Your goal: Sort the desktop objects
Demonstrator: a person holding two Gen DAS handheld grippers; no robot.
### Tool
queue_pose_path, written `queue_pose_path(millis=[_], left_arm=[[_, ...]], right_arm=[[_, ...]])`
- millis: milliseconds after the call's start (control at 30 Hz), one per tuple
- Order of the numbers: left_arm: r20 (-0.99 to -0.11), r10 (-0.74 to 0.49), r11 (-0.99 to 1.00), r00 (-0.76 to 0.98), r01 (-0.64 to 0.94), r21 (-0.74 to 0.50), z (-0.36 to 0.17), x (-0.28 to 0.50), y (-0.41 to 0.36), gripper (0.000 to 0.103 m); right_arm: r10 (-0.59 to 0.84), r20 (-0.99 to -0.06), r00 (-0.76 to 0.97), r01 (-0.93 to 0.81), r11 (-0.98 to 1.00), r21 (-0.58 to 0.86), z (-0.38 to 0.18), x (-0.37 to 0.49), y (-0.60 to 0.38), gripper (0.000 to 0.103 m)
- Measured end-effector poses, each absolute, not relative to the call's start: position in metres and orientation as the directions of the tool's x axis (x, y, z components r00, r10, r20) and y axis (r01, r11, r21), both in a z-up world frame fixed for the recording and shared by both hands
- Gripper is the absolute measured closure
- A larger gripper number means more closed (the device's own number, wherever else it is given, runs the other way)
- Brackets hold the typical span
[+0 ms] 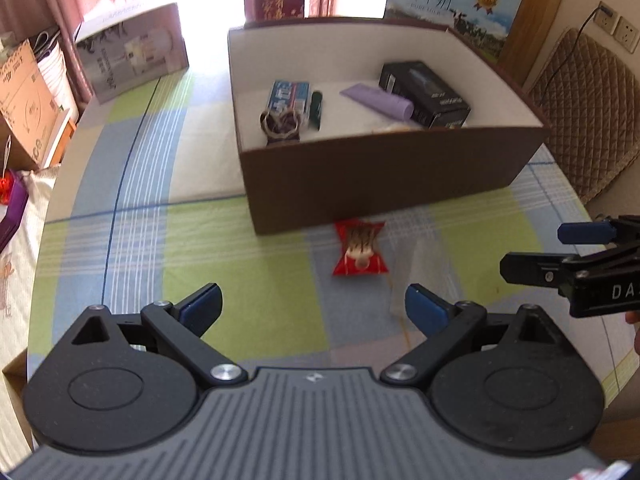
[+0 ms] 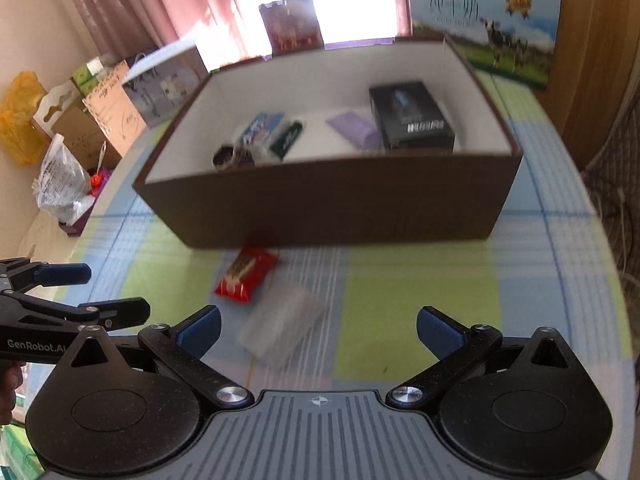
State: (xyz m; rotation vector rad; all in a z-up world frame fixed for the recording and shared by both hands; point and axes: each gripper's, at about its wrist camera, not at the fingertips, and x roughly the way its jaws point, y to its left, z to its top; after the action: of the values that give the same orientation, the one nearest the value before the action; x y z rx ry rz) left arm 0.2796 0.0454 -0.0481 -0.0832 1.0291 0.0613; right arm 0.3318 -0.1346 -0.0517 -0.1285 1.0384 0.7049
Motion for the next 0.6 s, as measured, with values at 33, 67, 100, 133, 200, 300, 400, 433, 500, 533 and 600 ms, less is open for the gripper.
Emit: queue_pose_path(millis=[33, 67, 100, 133, 200, 300, 400, 433, 500, 533, 600], left_arm=[[-0.861, 0.012, 0.995, 0.508, -0.091, -0.039, -0.051, 0.278, 0.046, 0.007], [-0.865, 0.013, 0.995, 0.502, -0.091, -0.038, -0.053, 0.278, 0.046, 0.007], [-0.868, 0.012, 0.995, 0.496, -0.092, -0.039, -0.055, 0.277, 0.046, 0.007], [-0.872, 0.011, 0.995, 0.49, -0.092, -0.04, -0.058, 0.276, 0.046, 0.007], [-0.878, 0.007, 0.995, 0.479, -0.092, -0.042, -0.062, 0.276, 0.047, 0.007], [-0.885, 0.011, 0.995, 0.465, -0.094, -0.037, -0.068, 0.276, 0.047, 0.007], [-0.891, 0.016, 0.995, 0.454, -0.096, -0.03, -0.074, 0.278, 0.049, 0.007], [-0.893, 0.02, 0.995, 0.449, -0.098, -0.027, -0.076, 0.279, 0.05, 0.007], [-0.896, 0.022, 0.995, 0.444, -0.1, -0.026, -0.079, 0.281, 0.052, 0.007], [-0.897, 0.022, 0.995, 0.442, -0.101, -0.025, -0.08, 0.281, 0.054, 0.007], [-0.899, 0.024, 0.994, 0.437, -0.104, -0.024, -0.082, 0.283, 0.056, 0.007]], right_arm=[[0.47, -0.829, 0.303, -0.589, 0.776, 0.225, -0.055, 0.331, -0.134, 0.002], [0.466, -0.834, 0.295, -0.586, 0.778, 0.228, -0.059, 0.33, -0.134, 0.002], [0.464, -0.838, 0.286, -0.583, 0.779, 0.232, -0.062, 0.329, -0.133, 0.002], [0.463, -0.842, 0.278, -0.58, 0.779, 0.237, -0.066, 0.328, -0.132, 0.002], [0.459, -0.848, 0.266, -0.572, 0.783, 0.244, -0.072, 0.327, -0.132, 0.002], [0.455, -0.855, 0.251, -0.557, 0.79, 0.257, -0.08, 0.327, -0.13, 0.002], [0.438, -0.865, 0.246, -0.529, 0.808, 0.259, -0.089, 0.33, -0.128, 0.002], [0.434, -0.867, 0.244, -0.52, 0.813, 0.261, -0.091, 0.331, -0.127, 0.002], [0.437, -0.867, 0.241, -0.505, 0.819, 0.272, -0.095, 0.333, -0.126, 0.002], [0.436, -0.867, 0.241, -0.499, 0.822, 0.274, -0.098, 0.335, -0.125, 0.002], [0.427, -0.871, 0.242, -0.492, 0.828, 0.269, -0.101, 0.337, -0.123, 0.002]])
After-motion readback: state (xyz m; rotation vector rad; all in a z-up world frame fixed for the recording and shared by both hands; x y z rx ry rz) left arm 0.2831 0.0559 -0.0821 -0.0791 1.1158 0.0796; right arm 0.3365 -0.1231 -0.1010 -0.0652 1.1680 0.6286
